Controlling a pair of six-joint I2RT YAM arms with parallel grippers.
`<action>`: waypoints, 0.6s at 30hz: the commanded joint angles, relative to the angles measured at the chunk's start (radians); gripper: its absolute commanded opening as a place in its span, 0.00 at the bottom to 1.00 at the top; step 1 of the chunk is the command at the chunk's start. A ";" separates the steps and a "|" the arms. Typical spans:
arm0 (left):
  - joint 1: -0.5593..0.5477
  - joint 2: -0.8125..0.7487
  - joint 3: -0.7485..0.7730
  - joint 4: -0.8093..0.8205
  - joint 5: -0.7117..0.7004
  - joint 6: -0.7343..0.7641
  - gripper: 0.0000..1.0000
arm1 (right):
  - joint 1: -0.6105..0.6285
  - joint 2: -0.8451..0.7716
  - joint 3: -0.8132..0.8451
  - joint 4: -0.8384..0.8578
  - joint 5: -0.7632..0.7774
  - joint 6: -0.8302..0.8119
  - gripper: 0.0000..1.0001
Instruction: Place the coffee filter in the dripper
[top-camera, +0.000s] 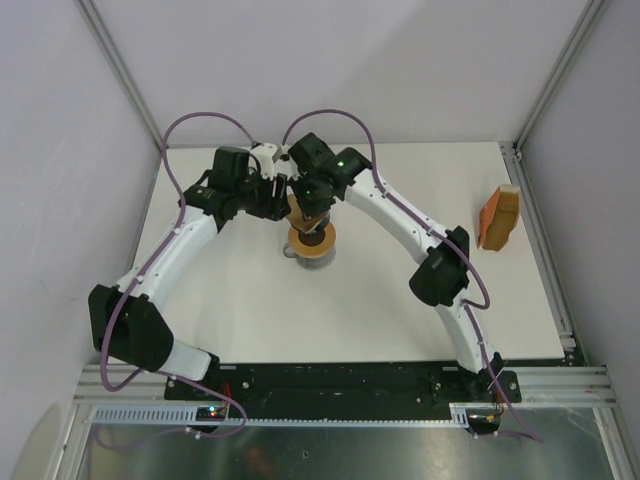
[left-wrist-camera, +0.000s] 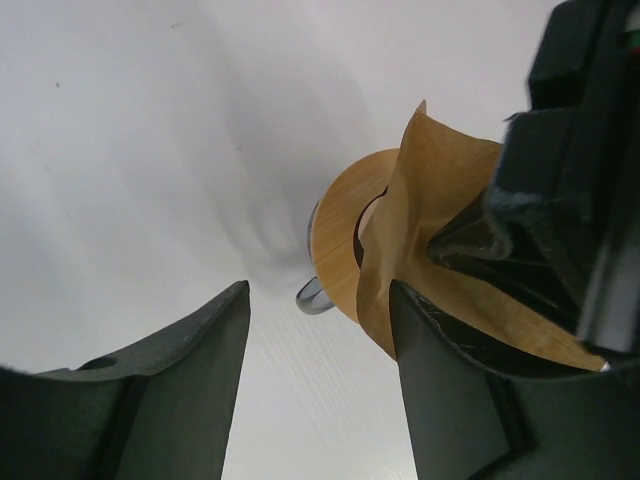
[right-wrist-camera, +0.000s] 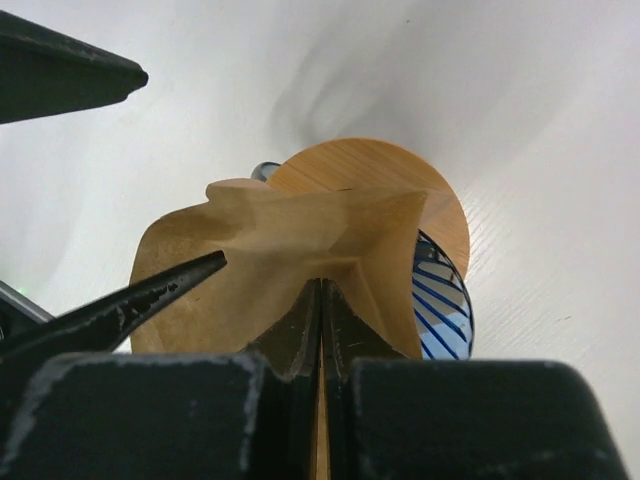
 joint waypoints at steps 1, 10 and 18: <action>0.008 -0.003 -0.004 0.013 0.040 0.010 0.63 | 0.017 0.037 0.019 -0.006 0.006 -0.010 0.00; 0.008 -0.028 -0.012 0.018 0.056 0.013 0.63 | 0.021 0.051 -0.044 -0.035 0.067 0.001 0.00; 0.030 -0.088 0.012 0.017 0.055 0.023 0.73 | 0.034 0.051 -0.077 -0.020 0.091 -0.002 0.00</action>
